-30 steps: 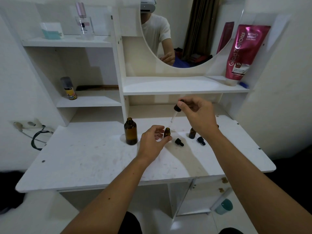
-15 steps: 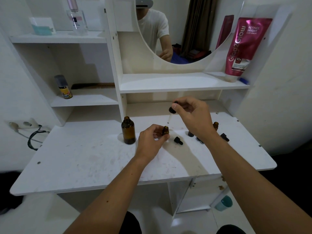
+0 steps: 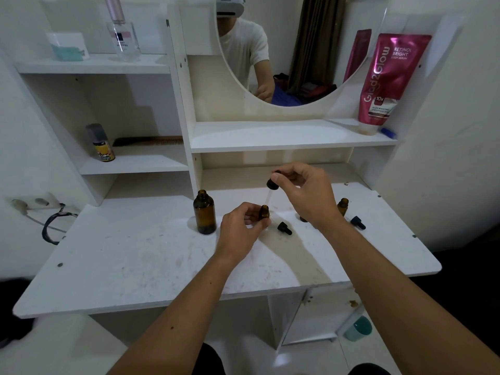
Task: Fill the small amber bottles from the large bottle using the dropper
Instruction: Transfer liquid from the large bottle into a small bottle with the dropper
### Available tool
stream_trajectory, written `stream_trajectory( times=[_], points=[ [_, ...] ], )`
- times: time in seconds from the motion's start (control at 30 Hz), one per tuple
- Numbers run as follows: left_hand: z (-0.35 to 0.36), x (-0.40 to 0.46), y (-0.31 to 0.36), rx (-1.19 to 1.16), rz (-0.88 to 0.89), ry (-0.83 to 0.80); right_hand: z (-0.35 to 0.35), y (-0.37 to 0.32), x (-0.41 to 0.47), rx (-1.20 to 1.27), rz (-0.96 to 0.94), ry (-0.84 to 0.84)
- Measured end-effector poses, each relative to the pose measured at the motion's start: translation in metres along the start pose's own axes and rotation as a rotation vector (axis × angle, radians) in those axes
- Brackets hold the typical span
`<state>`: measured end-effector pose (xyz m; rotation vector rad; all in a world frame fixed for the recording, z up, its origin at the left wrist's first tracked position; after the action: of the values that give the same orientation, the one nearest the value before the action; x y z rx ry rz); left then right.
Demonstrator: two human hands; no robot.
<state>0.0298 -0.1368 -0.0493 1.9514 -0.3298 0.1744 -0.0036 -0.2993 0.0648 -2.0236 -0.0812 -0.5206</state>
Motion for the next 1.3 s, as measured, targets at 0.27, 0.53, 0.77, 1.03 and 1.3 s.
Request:
stream_trajectory(
  times=[0.27, 0.53, 0.77, 1.03, 1.3],
  points=[
    [0.0, -0.001, 0.0, 0.0, 0.002, -0.018, 0.0, -0.001, -0.002, -0.019, -0.012, 0.005],
    [-0.022, -0.028, -0.002, -0.031, 0.008, -0.018, -0.014, -0.028, 0.003, 0.041, -0.069, 0.103],
    [-0.086, -0.06, -0.012, -0.107, -0.023, 0.119, 0.01, -0.061, 0.013, 0.154, -0.112, 0.082],
    [-0.126, -0.053, -0.028, -0.067, -0.114, 0.238, 0.056, -0.081, 0.018, 0.253, -0.125, 0.023],
    [-0.114, -0.03, -0.027, -0.168, -0.132, 0.182, 0.084, -0.08, 0.018, 0.149, -0.162, -0.036]
  ],
)
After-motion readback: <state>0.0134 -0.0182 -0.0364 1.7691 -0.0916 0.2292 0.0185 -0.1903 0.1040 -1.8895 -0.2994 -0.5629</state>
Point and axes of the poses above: each hand's wrist, its own x-axis towards the middle knuckle, its own z-axis out of the palm, y = z × x, the point moved 1 cm from there along x, towards the middle knuckle, and after that the axes turned 2 degrees about z, right-handed, at the moved point
